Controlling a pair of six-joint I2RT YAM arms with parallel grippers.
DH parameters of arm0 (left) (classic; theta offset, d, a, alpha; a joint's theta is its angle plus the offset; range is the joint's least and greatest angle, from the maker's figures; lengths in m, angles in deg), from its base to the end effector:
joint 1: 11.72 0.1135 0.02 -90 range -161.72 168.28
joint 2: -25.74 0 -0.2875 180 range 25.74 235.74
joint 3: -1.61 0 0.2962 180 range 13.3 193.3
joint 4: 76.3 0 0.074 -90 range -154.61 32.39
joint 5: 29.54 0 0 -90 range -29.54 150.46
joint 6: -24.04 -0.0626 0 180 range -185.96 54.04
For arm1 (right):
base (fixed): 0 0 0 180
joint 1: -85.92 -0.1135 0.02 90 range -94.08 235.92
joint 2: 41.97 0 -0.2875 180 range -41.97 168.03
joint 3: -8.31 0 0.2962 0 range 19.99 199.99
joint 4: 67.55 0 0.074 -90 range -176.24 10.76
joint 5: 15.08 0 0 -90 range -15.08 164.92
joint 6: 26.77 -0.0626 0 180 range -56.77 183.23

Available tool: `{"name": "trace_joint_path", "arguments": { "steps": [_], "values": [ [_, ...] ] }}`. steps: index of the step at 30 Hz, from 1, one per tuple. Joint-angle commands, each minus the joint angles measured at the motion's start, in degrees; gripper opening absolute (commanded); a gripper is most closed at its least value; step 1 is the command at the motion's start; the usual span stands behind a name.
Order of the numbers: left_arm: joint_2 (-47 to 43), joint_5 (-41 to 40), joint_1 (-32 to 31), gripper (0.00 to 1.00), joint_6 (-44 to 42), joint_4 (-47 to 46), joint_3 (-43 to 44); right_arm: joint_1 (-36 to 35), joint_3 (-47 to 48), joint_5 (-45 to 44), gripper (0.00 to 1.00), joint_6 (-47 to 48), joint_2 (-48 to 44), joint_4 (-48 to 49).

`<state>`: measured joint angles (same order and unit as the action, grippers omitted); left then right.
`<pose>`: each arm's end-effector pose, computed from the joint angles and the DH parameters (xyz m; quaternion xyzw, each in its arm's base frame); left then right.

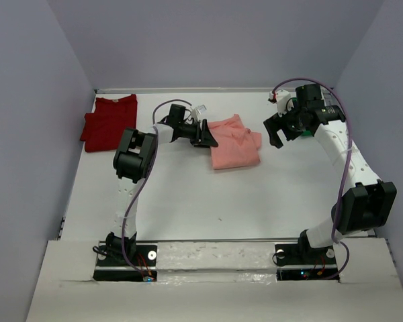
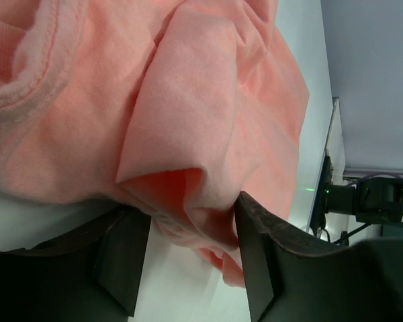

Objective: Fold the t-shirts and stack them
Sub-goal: Put the neatly folded tshirt into the corner of the board with the left arm

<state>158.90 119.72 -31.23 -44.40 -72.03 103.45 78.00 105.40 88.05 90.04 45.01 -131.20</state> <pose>0.5060 -0.2364 0.1076 0.2122 0.7770 -0.5512 0.2179 0.3711 0.0660 0.3440 -0.3158 0.8899 0.0561 0.3244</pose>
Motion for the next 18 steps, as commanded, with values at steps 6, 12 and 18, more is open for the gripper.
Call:
{"name": "trace_joint_path", "arguments": {
  "steps": [6,12,18],
  "values": [
    [1.0,-0.1,-0.5,0.16,0.3,0.7,1.1,-0.1,1.7,0.8,0.98,0.6,-0.4,1.0],
    [1.0,-2.7,-0.7,0.00,-1.1,3.4,3.4,-0.1,1.6,0.9,0.98,0.7,-0.2,1.1],
    [-0.3,-6.9,-0.7,0.00,-6.4,12.9,8.8,-0.1,1.3,1.5,0.98,0.7,-0.1,1.2]
  ]
}}
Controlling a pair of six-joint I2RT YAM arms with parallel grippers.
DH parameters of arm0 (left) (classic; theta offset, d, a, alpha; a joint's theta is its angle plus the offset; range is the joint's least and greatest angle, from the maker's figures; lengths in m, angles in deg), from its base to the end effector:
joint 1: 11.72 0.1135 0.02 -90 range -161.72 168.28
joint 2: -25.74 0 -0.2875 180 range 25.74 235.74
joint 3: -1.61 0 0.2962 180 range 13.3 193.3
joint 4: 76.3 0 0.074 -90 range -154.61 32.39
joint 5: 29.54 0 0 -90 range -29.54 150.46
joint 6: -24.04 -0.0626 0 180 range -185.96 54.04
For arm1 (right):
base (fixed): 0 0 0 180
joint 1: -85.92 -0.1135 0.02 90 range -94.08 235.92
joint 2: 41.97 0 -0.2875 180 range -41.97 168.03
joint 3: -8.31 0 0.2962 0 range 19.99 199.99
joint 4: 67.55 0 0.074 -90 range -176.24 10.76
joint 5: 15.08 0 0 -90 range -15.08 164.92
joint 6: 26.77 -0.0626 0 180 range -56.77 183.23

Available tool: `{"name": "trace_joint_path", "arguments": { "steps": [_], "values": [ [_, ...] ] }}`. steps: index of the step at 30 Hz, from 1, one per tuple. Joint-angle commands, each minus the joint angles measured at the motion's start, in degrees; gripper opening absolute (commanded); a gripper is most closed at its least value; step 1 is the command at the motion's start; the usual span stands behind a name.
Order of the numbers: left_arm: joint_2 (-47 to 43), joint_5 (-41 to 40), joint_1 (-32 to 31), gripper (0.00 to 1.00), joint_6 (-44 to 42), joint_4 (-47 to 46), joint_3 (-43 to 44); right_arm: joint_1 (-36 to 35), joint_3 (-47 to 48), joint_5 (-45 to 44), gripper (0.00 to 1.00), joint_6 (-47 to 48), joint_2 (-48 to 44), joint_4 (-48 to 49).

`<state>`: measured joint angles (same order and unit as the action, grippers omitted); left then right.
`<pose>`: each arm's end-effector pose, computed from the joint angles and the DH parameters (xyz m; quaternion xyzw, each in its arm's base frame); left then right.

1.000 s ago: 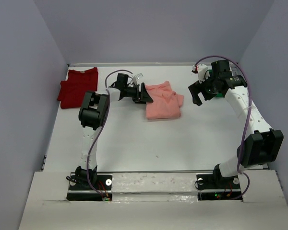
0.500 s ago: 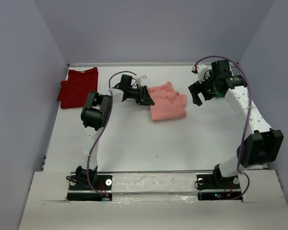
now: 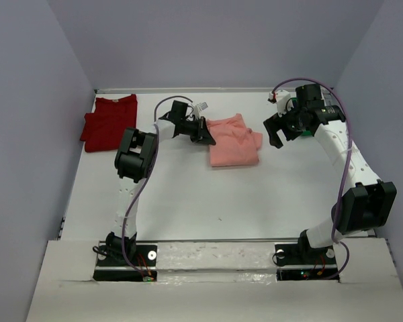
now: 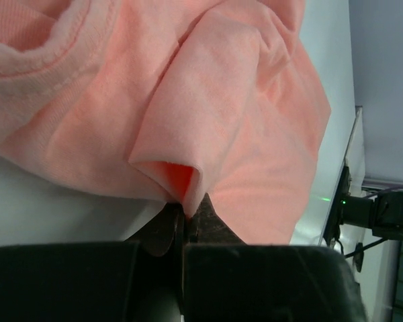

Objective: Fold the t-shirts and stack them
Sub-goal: Put the neatly folded tshirt into the corner of the board with the left arm

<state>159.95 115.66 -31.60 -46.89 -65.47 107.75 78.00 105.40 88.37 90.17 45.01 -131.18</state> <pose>0.5159 -0.2412 0.1113 0.2055 0.7981 -0.5215 0.2210 0.3710 0.0663 0.3441 -0.3175 0.8889 0.0583 0.3249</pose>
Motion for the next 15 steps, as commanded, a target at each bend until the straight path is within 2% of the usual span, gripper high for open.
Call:
{"name": "trace_joint_path", "arguments": {
  "steps": [1,8,15],
  "values": [
    [-1.8,-4.7,-0.2,0.00,-5.7,8.5,4.9,-0.1,1.2,1.4,0.98,0.6,-0.1,1.2],
    [-5.2,-12.2,1.2,0.00,-11.9,16.3,8.3,-0.1,0.1,1.9,0.98,0.6,-1.0,1.9],
    [-9.0,-16.2,6.7,0.00,-17.5,24.1,8.0,-0.1,-2.8,2.2,0.98,0.6,-3.7,3.2]
  ]
}}
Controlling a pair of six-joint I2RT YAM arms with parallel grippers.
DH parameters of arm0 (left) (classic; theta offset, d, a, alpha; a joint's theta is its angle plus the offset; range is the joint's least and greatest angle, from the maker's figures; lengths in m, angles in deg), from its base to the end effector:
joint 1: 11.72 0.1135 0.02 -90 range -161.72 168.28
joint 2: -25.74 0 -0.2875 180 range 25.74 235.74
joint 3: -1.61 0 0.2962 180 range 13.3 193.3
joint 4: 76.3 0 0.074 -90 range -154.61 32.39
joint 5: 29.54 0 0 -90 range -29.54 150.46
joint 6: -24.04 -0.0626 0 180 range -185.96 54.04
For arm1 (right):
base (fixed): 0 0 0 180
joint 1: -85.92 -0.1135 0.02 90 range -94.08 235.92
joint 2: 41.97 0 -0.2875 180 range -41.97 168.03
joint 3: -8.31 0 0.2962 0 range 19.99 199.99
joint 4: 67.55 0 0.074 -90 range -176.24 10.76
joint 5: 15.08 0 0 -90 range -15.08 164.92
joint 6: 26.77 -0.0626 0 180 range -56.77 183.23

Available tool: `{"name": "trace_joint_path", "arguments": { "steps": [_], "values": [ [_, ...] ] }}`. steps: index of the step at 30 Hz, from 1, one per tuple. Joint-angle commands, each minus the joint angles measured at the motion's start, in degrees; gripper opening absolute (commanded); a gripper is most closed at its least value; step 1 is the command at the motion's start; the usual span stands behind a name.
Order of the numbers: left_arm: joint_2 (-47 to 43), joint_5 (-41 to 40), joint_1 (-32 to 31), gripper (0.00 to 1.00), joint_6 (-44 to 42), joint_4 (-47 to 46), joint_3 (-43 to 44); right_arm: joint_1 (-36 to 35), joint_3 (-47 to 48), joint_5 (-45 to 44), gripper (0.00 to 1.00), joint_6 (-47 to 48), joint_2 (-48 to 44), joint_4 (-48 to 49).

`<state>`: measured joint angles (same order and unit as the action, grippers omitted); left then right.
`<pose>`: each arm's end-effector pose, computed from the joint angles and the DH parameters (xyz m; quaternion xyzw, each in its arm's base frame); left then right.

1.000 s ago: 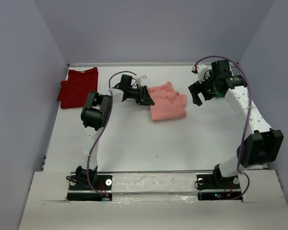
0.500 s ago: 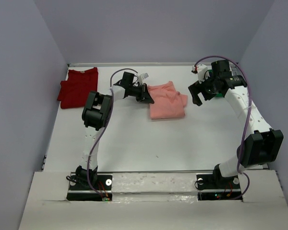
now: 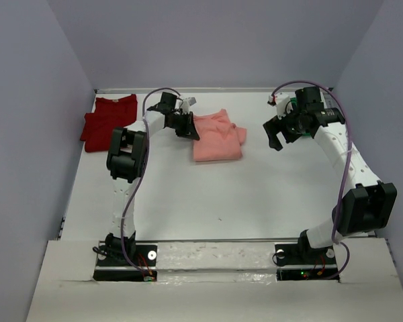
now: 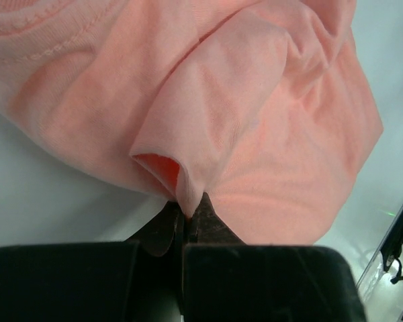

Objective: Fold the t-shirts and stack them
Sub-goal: Put the neatly folded tshirt into the corner of the board with the left arm

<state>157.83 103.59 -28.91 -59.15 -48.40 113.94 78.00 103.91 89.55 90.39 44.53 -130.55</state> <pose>0.5339 -0.2100 0.1382 0.2106 0.8517 -0.4051 0.2573 0.3685 0.0672 0.3386 -0.3218 0.8873 0.0680 0.3232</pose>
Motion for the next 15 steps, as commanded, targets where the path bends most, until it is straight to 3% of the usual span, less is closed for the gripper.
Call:
{"name": "trace_joint_path", "arguments": {
  "steps": [1,15],
  "values": [
    [-8.2,-5.2,5.1,0.00,-5.7,8.2,1.5,-0.1,-1.6,0.9,0.98,0.4,-3.5,2.8],
    [-15.4,-17.1,10.1,0.00,-12.4,21.1,4.4,-0.1,-3.8,2.2,0.98,0.2,-7.8,4.7]
  ]
}}
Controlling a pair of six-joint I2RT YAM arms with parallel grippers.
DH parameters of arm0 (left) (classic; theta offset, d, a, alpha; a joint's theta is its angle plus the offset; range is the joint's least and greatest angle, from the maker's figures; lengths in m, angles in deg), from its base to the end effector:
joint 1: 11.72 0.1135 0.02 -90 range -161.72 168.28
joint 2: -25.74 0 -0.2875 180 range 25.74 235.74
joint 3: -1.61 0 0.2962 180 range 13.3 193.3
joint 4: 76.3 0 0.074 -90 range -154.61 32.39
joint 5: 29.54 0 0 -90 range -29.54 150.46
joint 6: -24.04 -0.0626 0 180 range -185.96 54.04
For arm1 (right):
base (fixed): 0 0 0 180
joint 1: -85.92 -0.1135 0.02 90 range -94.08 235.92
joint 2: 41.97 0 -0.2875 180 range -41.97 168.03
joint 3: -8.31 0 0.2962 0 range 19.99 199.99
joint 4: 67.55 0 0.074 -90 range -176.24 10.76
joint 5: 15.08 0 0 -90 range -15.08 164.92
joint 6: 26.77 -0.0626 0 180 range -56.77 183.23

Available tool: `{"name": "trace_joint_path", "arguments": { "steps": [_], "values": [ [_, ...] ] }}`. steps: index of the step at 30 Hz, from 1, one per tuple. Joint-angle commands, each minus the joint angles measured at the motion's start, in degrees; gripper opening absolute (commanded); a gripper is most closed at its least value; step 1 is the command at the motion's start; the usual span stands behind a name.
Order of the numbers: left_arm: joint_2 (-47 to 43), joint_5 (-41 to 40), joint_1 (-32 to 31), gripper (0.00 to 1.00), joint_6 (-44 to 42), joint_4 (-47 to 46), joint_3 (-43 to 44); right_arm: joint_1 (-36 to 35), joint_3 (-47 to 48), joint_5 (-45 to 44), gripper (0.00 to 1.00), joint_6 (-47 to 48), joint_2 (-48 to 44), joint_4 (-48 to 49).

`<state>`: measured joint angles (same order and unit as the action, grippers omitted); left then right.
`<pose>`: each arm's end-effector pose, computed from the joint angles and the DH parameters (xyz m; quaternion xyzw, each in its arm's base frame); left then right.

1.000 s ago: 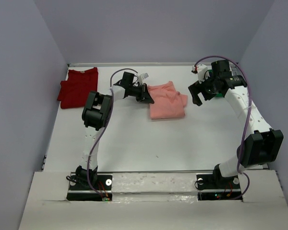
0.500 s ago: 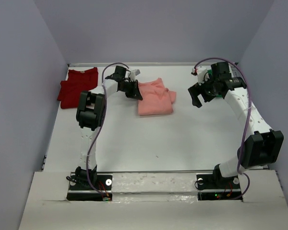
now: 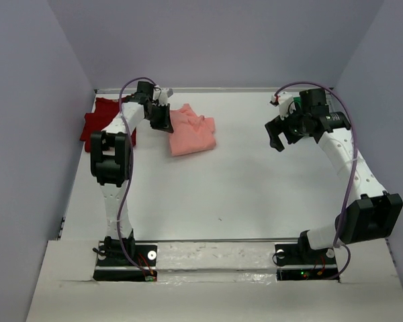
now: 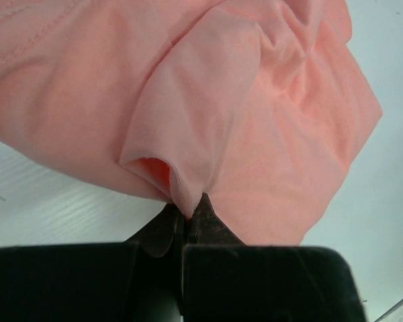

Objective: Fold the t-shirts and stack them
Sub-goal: Put the neatly folded tshirt into the corner of the board with the left arm

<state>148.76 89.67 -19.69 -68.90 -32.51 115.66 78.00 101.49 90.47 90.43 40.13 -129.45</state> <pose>0.5376 -0.1061 0.2060 0.1673 0.9052 -0.2523 0.2982 0.3503 0.0657 0.3511 -0.3249 0.8763 0.0700 0.3489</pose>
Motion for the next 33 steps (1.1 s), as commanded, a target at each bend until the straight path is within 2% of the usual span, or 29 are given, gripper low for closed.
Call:
{"name": "trace_joint_path", "arguments": {
  "steps": [1,7,17,33],
  "values": [
    [-6.7,-4.4,1.3,0.00,-2.9,5.9,3.0,-0.1,-1.6,1.4,0.98,0.1,-3.7,3.9],
    [-7.8,-9.7,2.6,0.00,-6.1,10.8,5.3,-0.1,-3.4,1.8,0.98,0.0,-5.1,5.0],
    [-10.8,-14.4,6.2,0.00,-8.0,12.0,5.0,-0.1,-5.6,4.2,0.98,-0.5,-6.4,5.7],
    [-7.0,-19.7,11.0,0.00,-12.3,21.2,20.0,-0.1,-9.8,6.1,0.98,-1.0,-9.0,6.4]
  ]
}}
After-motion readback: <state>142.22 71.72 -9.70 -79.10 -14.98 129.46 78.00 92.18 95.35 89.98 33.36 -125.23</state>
